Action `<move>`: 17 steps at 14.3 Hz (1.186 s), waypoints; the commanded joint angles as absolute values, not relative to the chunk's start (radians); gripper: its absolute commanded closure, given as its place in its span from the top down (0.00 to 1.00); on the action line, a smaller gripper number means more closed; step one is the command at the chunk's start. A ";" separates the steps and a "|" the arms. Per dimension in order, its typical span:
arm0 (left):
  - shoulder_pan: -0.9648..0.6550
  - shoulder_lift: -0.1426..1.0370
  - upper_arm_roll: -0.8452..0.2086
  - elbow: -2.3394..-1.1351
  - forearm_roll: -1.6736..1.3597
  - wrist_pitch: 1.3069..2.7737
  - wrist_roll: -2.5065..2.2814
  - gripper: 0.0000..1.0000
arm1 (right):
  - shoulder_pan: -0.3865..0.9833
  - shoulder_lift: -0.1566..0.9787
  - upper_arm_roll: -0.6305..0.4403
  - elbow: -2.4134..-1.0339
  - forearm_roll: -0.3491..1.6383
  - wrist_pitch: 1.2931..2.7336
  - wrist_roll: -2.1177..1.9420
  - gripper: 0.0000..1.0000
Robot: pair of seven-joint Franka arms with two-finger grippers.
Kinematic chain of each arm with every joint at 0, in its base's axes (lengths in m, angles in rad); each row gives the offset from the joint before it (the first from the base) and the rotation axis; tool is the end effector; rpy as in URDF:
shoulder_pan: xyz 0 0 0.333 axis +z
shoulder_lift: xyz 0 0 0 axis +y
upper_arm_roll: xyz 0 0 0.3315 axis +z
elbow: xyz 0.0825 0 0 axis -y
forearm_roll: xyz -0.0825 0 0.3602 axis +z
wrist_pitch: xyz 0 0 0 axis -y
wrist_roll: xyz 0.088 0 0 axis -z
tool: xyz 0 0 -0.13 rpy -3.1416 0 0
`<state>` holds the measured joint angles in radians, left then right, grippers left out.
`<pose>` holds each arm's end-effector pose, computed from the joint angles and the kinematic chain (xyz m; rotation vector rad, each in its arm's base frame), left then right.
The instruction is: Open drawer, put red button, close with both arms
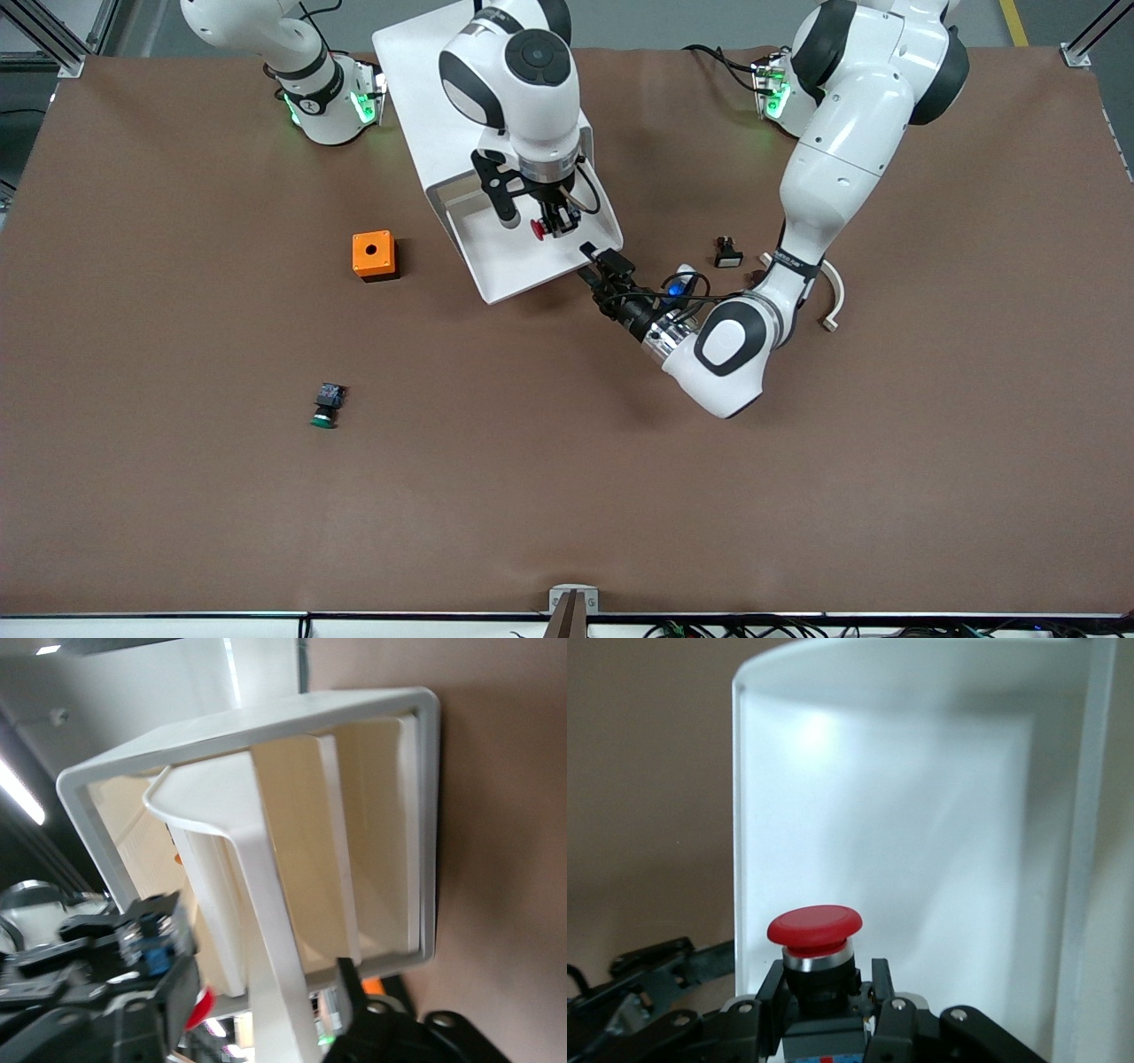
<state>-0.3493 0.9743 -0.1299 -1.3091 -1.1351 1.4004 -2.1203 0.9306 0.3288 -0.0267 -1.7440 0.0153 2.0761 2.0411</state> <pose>0.5403 -0.4008 0.2072 -1.1061 -1.7828 1.8078 0.3871 0.4958 0.3895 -2.6390 1.6973 0.0069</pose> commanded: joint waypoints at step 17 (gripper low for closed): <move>-0.420 0.770 0.052 -1.164 -0.752 1.652 -1.045 0.99 | 0.823 0.368 -0.046 -1.608 -0.002 1.832 1.563 1.00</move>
